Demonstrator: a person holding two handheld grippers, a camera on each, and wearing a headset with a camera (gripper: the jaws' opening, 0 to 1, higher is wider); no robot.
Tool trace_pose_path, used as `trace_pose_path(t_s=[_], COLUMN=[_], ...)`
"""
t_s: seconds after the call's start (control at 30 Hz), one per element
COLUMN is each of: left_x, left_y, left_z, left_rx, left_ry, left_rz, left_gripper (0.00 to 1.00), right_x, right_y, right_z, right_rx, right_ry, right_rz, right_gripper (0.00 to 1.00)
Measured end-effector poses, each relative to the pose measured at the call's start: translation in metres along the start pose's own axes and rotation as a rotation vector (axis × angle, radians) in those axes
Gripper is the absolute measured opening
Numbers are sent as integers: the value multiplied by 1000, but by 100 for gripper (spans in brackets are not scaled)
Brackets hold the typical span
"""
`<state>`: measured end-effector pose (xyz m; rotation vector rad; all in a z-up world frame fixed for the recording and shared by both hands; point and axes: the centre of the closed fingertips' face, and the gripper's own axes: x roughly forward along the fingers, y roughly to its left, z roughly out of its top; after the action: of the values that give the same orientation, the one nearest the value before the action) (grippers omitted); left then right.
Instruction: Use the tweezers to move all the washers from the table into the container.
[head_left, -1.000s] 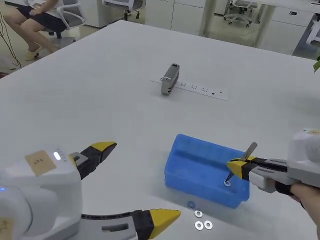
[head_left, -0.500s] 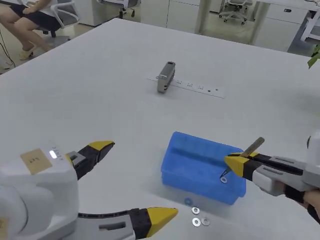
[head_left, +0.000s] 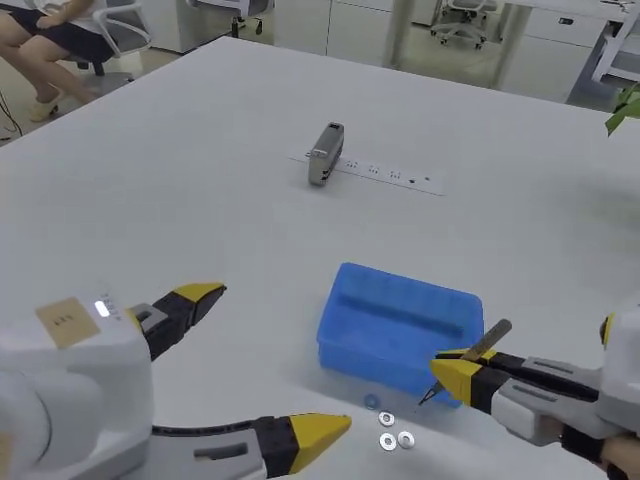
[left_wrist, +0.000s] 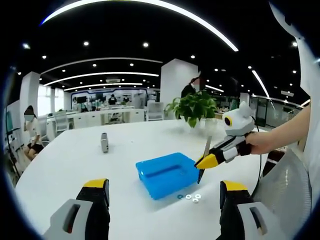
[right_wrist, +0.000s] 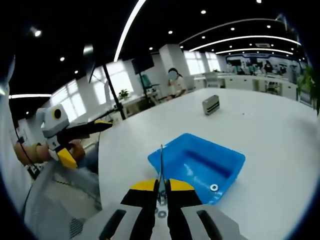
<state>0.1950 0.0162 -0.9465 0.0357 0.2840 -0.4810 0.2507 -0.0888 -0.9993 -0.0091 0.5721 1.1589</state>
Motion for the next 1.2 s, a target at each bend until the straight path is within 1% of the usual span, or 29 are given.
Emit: trace_pose_path(t_s=[0.17, 0.27, 0.47, 0.67, 0.83, 0.93, 1.1, 1.2], left_x=[0, 0, 1, 1, 1, 1, 2, 2], left_y=[-1, -1, -2, -2, -2, -3, -4, -4], left_z=[1, 1, 2, 2, 2, 2, 1, 1], left_rx=[0, -1, -3, 0, 2, 7, 13, 15], left_ry=[-1, -2, -2, 3, 5, 7, 10, 12], left_rz=[0, 1, 2, 2, 0, 0, -2, -4], left_gripper=[93, 93, 93, 93, 93, 93, 93, 93], right_x=[9, 12, 15, 16, 15, 15, 16, 16], right_y=[2, 2, 2, 3, 5, 9, 11, 15], right_z=[-18, -25, -32, -36, -37, -37, -38, -39], right_rx=[14, 19, 32, 19, -3, -50, -85, -131], right_ry=[42, 61, 79, 93, 96, 105, 111, 123], right_rz=[17, 21, 25, 26, 29, 31, 37, 42], right_gripper=[4, 4, 4, 4, 4, 4, 4, 4])
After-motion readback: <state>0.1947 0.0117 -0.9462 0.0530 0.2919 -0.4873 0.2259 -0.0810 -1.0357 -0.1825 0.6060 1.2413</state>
